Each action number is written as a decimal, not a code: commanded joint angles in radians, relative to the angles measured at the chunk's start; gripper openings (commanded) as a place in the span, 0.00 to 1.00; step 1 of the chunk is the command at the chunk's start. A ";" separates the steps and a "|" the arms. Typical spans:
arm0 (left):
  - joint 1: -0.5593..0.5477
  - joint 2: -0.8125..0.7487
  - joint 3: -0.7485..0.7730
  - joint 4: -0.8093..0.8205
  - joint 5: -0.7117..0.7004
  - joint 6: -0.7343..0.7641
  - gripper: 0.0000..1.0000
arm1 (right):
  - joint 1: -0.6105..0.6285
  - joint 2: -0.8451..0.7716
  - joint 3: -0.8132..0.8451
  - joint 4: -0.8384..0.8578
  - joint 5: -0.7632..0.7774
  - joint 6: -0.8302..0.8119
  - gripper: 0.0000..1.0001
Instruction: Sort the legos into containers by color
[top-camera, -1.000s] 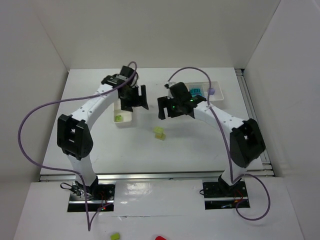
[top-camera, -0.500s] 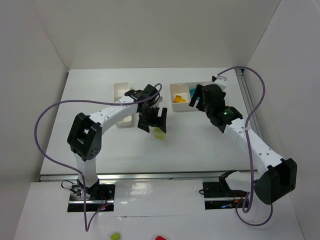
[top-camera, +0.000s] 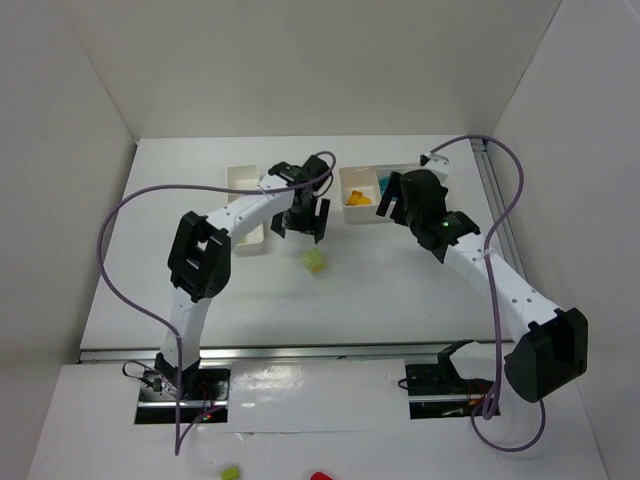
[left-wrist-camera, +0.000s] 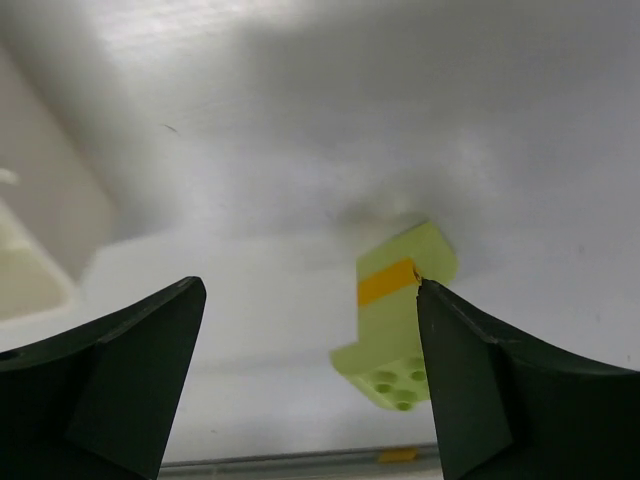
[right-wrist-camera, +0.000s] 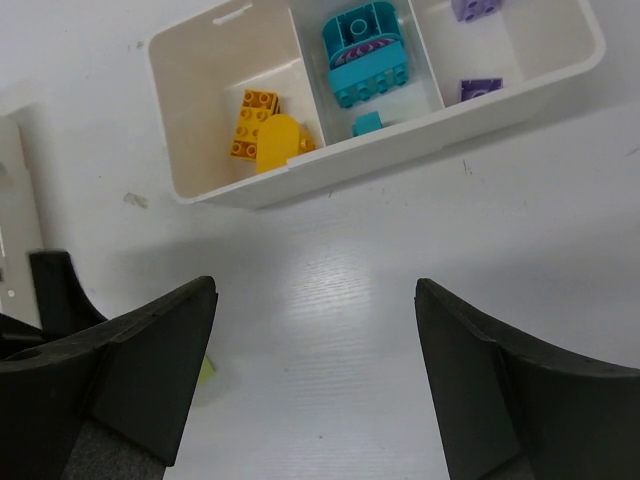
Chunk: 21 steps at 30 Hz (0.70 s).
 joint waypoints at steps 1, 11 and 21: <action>0.051 0.025 0.165 -0.093 -0.247 0.034 0.95 | -0.010 0.009 0.023 0.015 0.011 0.004 0.87; 0.042 -0.127 -0.009 0.069 0.048 0.146 1.00 | -0.019 0.019 0.023 0.015 -0.028 0.004 0.87; -0.012 -0.207 -0.205 0.208 0.226 0.394 0.98 | -0.019 0.037 0.023 0.024 -0.047 0.004 0.87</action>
